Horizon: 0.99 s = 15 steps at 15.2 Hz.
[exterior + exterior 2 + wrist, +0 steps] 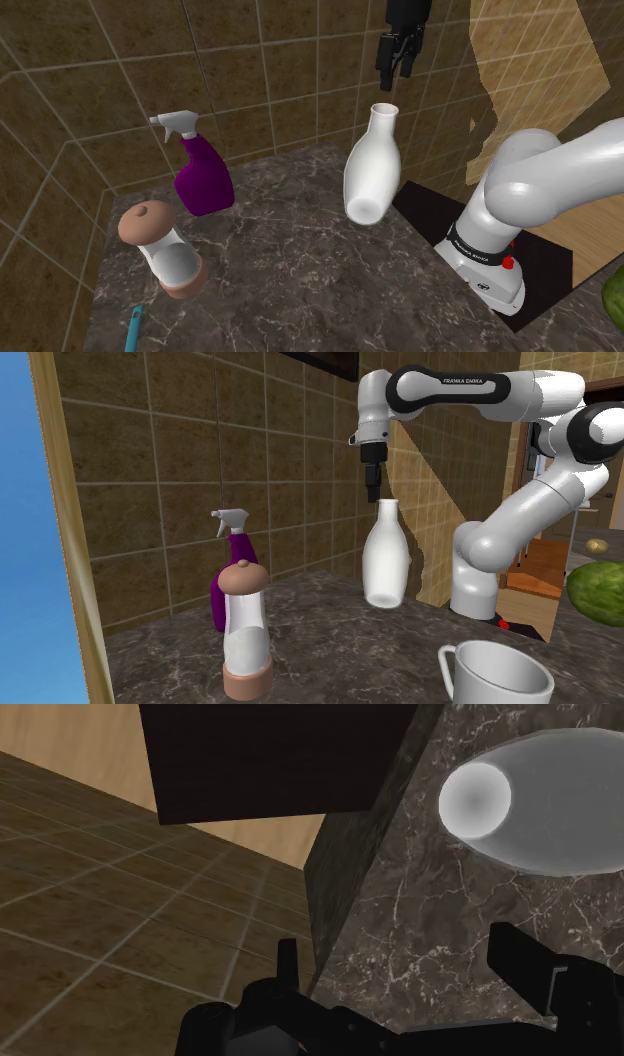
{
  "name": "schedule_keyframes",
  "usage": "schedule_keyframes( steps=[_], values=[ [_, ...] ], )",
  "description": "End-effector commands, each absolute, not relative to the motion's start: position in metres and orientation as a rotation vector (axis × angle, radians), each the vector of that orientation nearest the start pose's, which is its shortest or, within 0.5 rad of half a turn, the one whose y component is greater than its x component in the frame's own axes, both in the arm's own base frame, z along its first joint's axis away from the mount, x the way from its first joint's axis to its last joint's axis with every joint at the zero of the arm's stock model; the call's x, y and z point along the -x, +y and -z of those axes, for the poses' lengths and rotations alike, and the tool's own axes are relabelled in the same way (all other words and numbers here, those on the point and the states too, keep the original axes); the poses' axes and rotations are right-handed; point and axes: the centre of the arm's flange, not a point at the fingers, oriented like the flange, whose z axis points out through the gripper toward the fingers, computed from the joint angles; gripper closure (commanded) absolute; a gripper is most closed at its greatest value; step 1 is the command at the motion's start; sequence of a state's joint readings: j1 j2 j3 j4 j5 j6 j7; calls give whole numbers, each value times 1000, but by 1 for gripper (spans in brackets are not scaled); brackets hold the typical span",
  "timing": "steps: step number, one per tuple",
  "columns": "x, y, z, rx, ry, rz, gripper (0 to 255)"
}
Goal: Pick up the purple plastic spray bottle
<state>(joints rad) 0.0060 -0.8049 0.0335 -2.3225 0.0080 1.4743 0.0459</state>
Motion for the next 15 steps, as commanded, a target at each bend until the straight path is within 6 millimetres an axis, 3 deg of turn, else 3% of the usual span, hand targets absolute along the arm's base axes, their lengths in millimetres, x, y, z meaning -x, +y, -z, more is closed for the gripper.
schedule_keyframes(
  steps=[1, 8, 15],
  values=[
    [-292, 16, -603, 3159, 26, -68, 0],
    [-360, 68, -601, 3135, -288, -9, 0],
    [-418, 133, -602, 3079, -597, 50, 0]
  ],
)
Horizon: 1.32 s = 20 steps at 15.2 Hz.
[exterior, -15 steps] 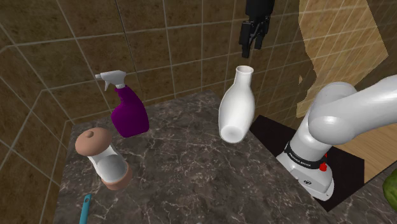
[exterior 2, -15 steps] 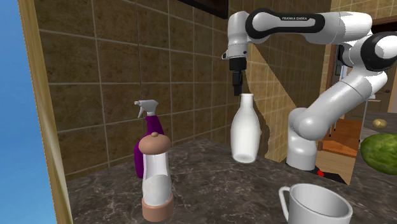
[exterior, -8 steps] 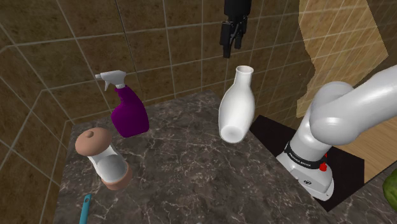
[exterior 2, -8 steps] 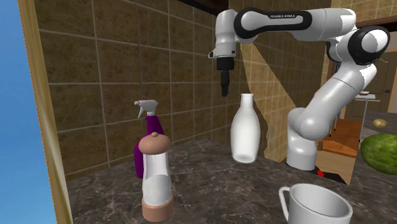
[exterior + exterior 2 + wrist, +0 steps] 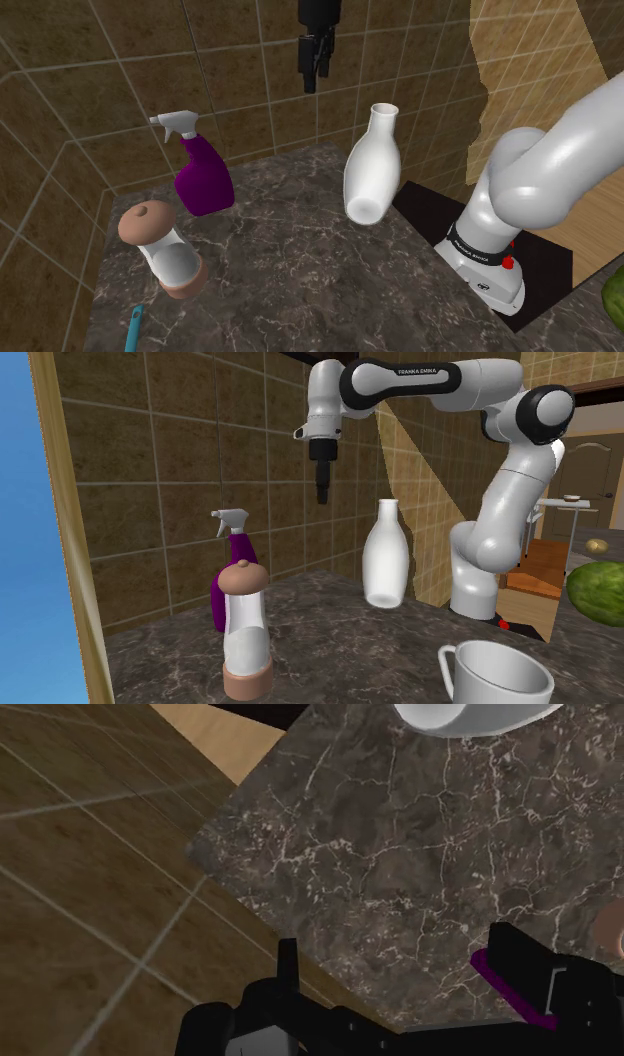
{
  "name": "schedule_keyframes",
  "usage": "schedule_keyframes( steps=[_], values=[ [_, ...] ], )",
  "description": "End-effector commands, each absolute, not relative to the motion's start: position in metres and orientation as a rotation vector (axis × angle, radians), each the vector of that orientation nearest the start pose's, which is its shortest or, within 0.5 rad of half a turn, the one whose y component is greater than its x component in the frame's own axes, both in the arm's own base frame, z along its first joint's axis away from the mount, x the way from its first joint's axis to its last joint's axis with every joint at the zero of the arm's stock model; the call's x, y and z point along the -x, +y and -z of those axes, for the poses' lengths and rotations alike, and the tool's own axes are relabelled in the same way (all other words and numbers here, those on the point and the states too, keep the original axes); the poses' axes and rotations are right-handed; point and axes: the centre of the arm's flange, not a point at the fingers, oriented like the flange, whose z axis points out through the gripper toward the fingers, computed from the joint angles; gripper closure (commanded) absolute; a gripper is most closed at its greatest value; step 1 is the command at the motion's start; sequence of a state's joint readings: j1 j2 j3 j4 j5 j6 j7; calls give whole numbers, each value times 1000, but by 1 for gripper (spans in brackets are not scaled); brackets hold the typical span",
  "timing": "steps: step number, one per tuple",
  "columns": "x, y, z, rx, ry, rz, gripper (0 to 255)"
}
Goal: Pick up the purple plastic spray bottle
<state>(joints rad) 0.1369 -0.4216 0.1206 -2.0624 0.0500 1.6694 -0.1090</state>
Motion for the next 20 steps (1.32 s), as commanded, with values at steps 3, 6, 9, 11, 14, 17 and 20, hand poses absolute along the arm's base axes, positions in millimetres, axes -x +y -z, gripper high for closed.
schedule_keyframes(
  steps=[3, 6, 9, 11, 14, 17, 20],
  values=[
    [-438, 164, -603, 3046, -727, 75, 0],
    [-455, 197, -605, 3006, -855, 100, 0],
    [-470, 231, -608, 2962, -982, 124, 0],
    [-478, 254, -609, 2929, -1065, 140, 0],
    [-488, 290, -612, 2875, -1187, 164, 0],
    [-494, 327, -615, 2816, -1307, 188, 0],
    [-498, 363, -619, 2752, -1424, 211, 0]
  ],
)
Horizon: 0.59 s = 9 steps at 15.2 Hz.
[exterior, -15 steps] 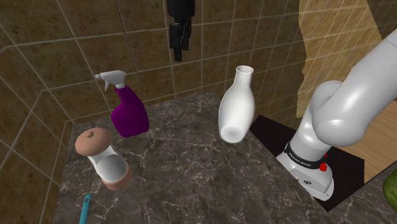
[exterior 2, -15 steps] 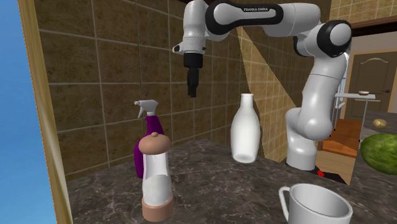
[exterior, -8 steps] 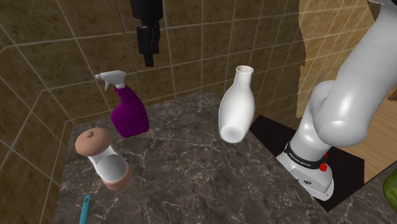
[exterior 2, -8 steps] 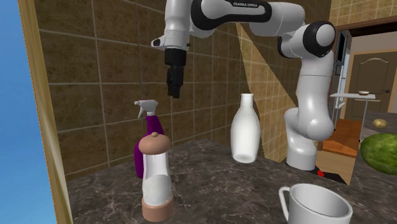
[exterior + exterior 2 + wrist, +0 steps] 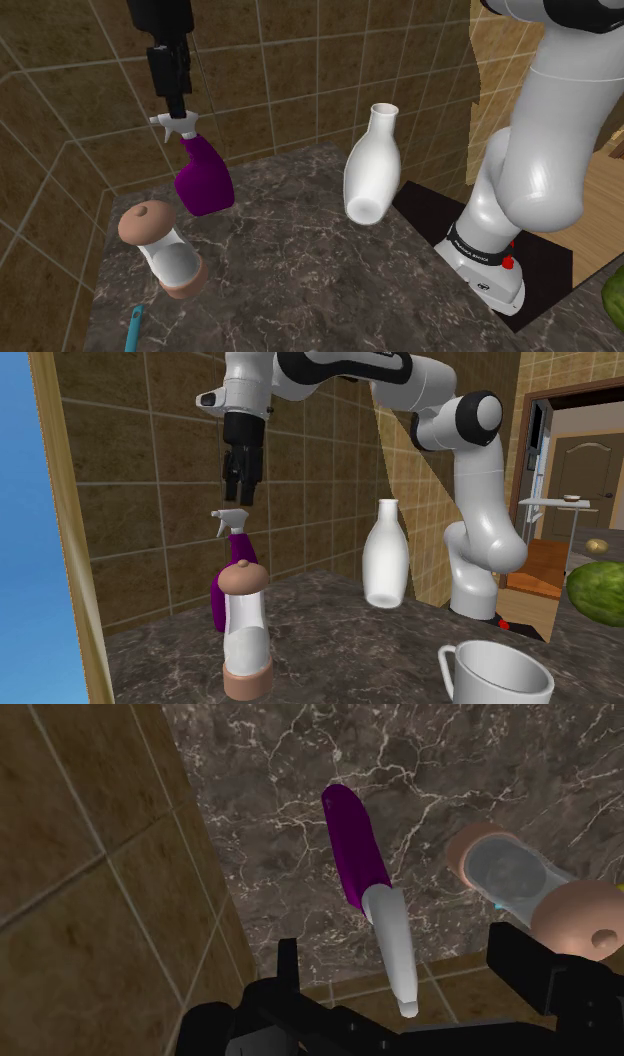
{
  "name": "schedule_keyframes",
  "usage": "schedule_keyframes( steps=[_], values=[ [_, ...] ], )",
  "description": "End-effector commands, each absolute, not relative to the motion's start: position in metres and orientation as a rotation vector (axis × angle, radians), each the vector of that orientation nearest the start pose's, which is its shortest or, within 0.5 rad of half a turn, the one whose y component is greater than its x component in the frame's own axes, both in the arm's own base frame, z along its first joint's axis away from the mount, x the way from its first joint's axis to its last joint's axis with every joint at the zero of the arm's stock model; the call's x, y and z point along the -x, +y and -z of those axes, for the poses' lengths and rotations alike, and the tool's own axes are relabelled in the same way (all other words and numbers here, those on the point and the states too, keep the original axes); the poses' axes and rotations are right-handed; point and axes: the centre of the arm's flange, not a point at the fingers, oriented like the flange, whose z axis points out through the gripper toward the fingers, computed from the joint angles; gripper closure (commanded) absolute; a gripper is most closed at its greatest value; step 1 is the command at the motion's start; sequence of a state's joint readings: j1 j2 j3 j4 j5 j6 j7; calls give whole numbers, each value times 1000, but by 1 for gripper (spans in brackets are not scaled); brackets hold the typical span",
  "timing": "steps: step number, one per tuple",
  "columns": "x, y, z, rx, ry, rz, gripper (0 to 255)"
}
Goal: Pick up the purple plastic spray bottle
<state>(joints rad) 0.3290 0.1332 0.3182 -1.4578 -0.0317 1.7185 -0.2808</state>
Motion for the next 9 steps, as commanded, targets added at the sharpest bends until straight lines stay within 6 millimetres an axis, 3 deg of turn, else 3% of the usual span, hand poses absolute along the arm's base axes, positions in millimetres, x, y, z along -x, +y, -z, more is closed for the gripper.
schedule_keyframes(
  steps=[1, 9],
  values=[
    [-498, 368, -620, 2743, -1439, 214, 0],
    [-498, 368, -580, 2743, -1439, 214, 0]
  ],
)
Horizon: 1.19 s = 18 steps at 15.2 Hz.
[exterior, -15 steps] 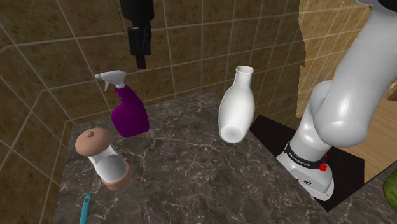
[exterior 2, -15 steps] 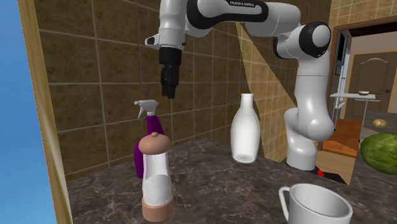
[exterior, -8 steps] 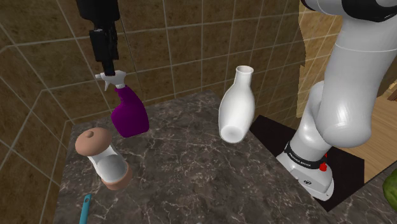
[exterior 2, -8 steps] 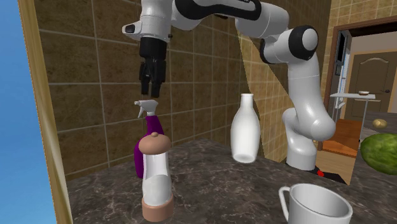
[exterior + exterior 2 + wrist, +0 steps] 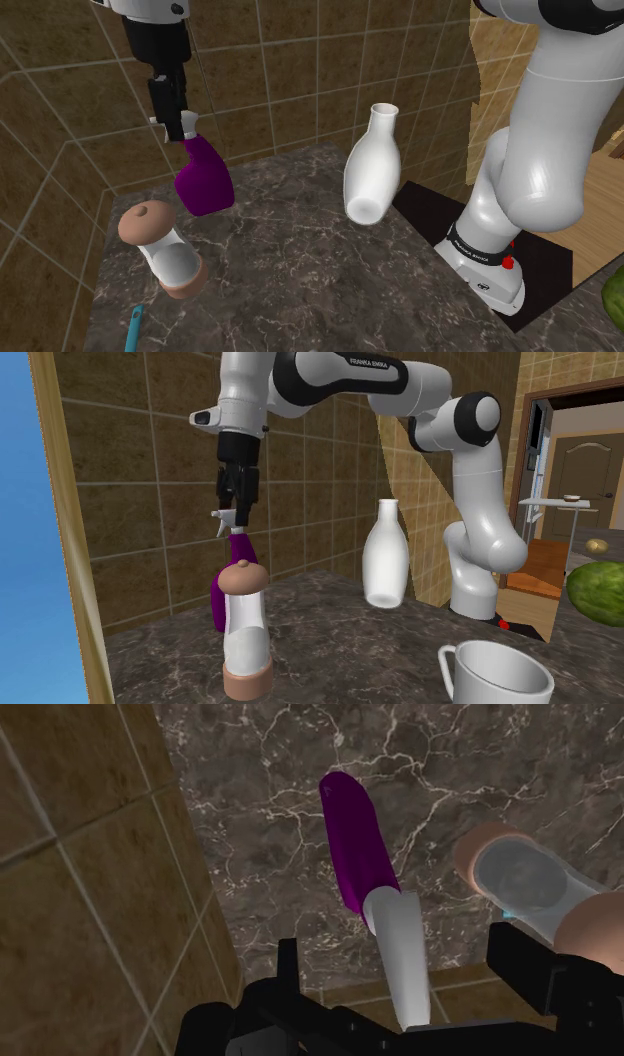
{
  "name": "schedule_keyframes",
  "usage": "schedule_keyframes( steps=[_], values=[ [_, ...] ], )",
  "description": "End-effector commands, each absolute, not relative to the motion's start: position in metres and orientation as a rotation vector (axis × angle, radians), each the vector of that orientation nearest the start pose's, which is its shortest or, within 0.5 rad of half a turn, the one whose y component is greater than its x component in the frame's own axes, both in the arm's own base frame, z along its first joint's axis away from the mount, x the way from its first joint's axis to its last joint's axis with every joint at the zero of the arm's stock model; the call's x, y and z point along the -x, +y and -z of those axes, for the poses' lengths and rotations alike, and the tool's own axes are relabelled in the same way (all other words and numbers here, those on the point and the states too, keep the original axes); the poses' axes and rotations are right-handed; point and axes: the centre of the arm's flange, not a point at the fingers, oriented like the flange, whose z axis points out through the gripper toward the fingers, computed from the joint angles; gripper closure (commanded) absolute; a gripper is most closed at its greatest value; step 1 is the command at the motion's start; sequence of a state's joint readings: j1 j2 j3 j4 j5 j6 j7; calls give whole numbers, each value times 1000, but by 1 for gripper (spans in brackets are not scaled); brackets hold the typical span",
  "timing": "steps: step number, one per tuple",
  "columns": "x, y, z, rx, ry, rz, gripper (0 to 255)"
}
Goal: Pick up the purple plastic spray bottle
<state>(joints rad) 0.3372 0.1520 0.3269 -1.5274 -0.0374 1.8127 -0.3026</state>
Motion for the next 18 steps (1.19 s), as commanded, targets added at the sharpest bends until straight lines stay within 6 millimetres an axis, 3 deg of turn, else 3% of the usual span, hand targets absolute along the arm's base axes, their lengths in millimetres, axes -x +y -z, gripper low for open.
schedule_keyframes(
  steps=[1, 2, 11, 18],
  values=[
    [-498, 368, -580, 2743, -1439, 214, 0],
    [-498, 368, -579, 2743, -1439, 214, 255],
    [-498, 368, -580, 2743, -1439, 214, 255],
    [-498, 368, -617, 2743, -1439, 214, 255]
  ],
)
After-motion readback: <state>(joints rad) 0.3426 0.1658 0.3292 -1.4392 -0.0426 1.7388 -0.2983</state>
